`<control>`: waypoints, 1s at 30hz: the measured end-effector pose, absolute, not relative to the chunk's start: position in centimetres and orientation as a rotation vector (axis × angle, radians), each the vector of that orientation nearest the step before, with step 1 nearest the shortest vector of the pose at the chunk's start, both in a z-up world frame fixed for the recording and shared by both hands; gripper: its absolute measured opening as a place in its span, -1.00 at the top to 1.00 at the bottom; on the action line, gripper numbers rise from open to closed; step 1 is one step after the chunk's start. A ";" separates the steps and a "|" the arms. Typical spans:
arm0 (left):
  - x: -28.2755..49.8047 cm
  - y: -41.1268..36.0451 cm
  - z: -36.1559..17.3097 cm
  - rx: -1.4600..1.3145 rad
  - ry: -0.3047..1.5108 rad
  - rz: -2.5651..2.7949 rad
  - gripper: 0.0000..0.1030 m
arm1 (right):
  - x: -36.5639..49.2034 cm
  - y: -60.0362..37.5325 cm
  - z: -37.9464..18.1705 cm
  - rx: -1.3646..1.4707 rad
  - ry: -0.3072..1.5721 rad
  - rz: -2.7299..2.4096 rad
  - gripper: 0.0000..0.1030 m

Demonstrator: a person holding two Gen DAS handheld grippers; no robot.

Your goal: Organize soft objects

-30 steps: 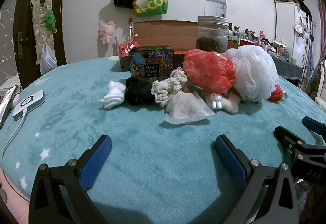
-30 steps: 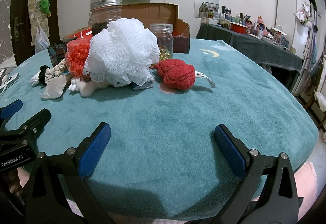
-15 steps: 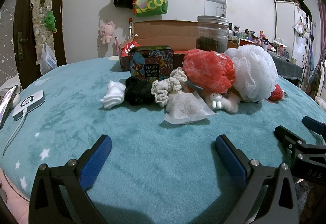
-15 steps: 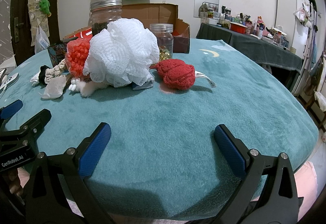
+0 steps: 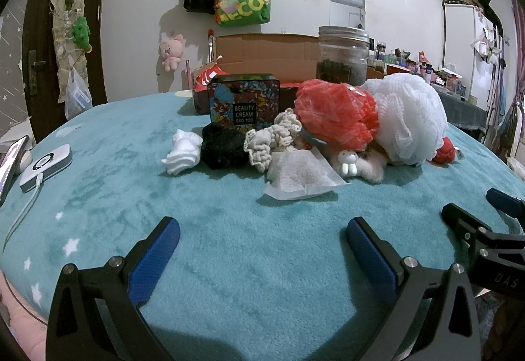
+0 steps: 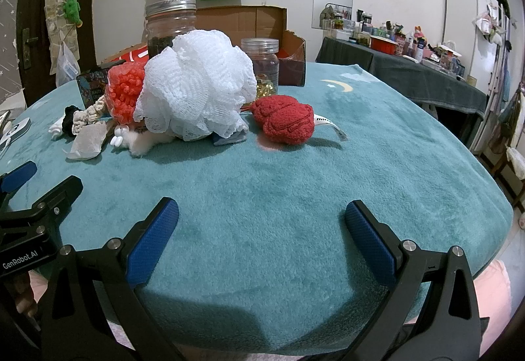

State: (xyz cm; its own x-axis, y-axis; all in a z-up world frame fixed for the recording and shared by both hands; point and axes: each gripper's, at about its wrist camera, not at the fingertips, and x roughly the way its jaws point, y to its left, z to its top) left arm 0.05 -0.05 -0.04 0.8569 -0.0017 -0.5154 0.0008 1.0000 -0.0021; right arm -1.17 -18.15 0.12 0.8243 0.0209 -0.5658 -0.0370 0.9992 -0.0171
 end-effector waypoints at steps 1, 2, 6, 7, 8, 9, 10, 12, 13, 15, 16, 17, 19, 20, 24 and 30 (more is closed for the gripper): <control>0.0 -0.1 0.0 -0.003 0.541 -0.002 -1.00 | -1.2 -18.1 0.1 -0.028 0.601 0.031 -1.00; 0.0 -0.1 0.0 -0.001 0.542 -0.001 -1.00 | -1.2 -18.2 0.1 -0.028 0.601 0.031 -1.00; 0.1 -0.1 0.0 -0.002 0.552 -0.002 -1.00 | -1.2 -18.2 0.0 -0.027 0.600 0.031 -1.00; 0.0 -0.1 -0.2 -0.004 0.561 -0.004 -1.00 | -1.1 -18.2 0.0 -0.027 0.602 0.031 -1.00; 0.1 -0.1 0.0 -0.009 0.574 -0.010 -1.00 | -1.2 -18.2 -0.1 -0.027 0.603 0.032 -1.00; 0.1 -0.1 0.2 -0.010 0.572 -0.014 -1.00 | -1.1 -18.2 -0.1 -0.023 0.608 0.034 -1.00; 0.2 0.0 0.5 -0.019 0.572 -0.030 -1.00 | -1.0 -18.3 -0.1 -0.021 0.613 0.036 -1.00; 0.8 0.1 1.7 -0.025 0.554 -0.050 -1.00 | -0.8 -18.2 0.3 -0.018 0.623 0.052 -1.00; 0.8 0.1 2.2 -0.023 0.540 -0.060 -1.00 | -0.7 -18.3 0.6 -0.011 0.625 0.068 -1.00; 0.5 -0.2 2.8 -0.002 0.520 -0.085 -1.00 | -0.9 -18.6 1.2 -0.001 0.611 0.082 -1.00; 0.7 -0.4 3.2 0.006 0.516 -0.102 -1.00 | -0.8 -18.7 1.8 0.001 0.597 0.090 -1.00; 1.1 -0.6 3.7 0.010 0.511 -0.118 -1.00 | -0.8 -18.7 2.4 0.001 0.585 0.096 -1.00; 1.8 -1.0 4.5 0.022 0.499 -0.147 -1.00 | -0.4 -18.7 3.4 -0.003 0.565 0.101 -1.00; 2.2 -1.2 4.8 0.031 0.494 -0.160 -1.00 | -0.1 -18.7 4.0 0.000 0.556 0.110 -1.00; 4.1 -1.3 6.2 0.039 0.506 -0.232 -1.00 | 2.0 -19.3 5.7 0.031 0.544 0.177 -1.00; 6.8 -1.9 7.1 0.050 0.542 -0.286 -1.00 | 5.4 -20.2 6.8 0.076 0.576 0.286 -1.00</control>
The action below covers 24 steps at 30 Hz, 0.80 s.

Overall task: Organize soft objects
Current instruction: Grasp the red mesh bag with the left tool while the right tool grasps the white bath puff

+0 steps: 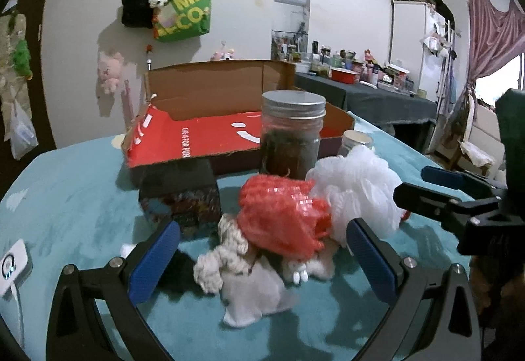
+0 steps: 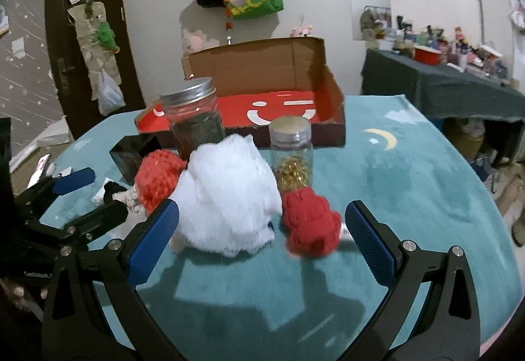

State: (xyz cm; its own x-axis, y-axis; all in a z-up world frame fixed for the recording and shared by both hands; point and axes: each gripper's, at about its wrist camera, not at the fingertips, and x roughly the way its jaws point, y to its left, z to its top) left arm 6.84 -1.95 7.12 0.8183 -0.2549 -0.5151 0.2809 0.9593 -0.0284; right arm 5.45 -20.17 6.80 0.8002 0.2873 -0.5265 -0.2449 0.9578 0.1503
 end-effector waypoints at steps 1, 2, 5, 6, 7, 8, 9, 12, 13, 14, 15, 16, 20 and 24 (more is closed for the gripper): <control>7.1 -2.0 7.1 0.058 0.544 -0.290 -1.00 | 6.2 -20.3 6.9 0.086 0.588 0.307 -1.00; 7.5 -2.3 7.1 0.071 0.549 -0.293 -1.00 | 6.5 -20.6 6.9 0.096 0.595 0.324 -1.00; 8.5 -2.5 6.9 0.085 0.569 -0.302 -0.91 | 8.0 -21.0 6.8 0.111 0.620 0.368 -1.00; 8.8 -2.5 6.8 0.087 0.576 -0.308 -0.90 | 8.2 -21.1 6.7 0.115 0.628 0.382 -1.00; 9.1 -2.5 6.8 0.087 0.583 -0.311 -0.88 | 8.6 -21.2 6.7 0.121 0.635 0.400 -1.00; 9.4 -2.5 6.6 0.087 0.591 -0.317 -0.88 | 9.0 -21.3 6.6 0.131 0.644 0.426 -1.00; 9.7 -2.5 6.4 0.085 0.604 -0.327 -0.87 | 9.3 -21.3 6.5 0.143 0.655 0.453 -1.00; 10.4 -2.3 6.0 0.058 0.646 -0.374 -0.71 | 10.3 -21.2 6.2 0.159 0.689 0.514 -1.00; 10.5 -2.3 5.9 0.052 0.659 -0.390 -0.64 | 10.7 -21.1 6.1 0.162 0.706 0.536 -1.00; 10.8 -2.3 5.7 0.047 0.673 -0.407 -0.55 | 10.9 -21.0 5.9 0.167 0.715 0.553 -1.00; 10.8 -2.3 5.6 0.042 0.686 -0.426 -0.48 | 11.1 -21.0 5.7 0.178 0.729 0.578 -1.00; 10.9 -2.4 5.5 0.040 0.696 -0.440 -0.36 | 11.3 -20.9 5.5 0.187 0.741 0.598 -1.00; 10.4 -2.7 5.4 0.061 0.693 -0.459 -0.15 | 11.9 -20.6 4.7 0.237 0.796 0.693 -0.33; 9.8 -2.8 5.8 0.083 0.673 -0.444 -0.11 | 11.1 -20.2 5.0 0.244 0.786 0.725 0.09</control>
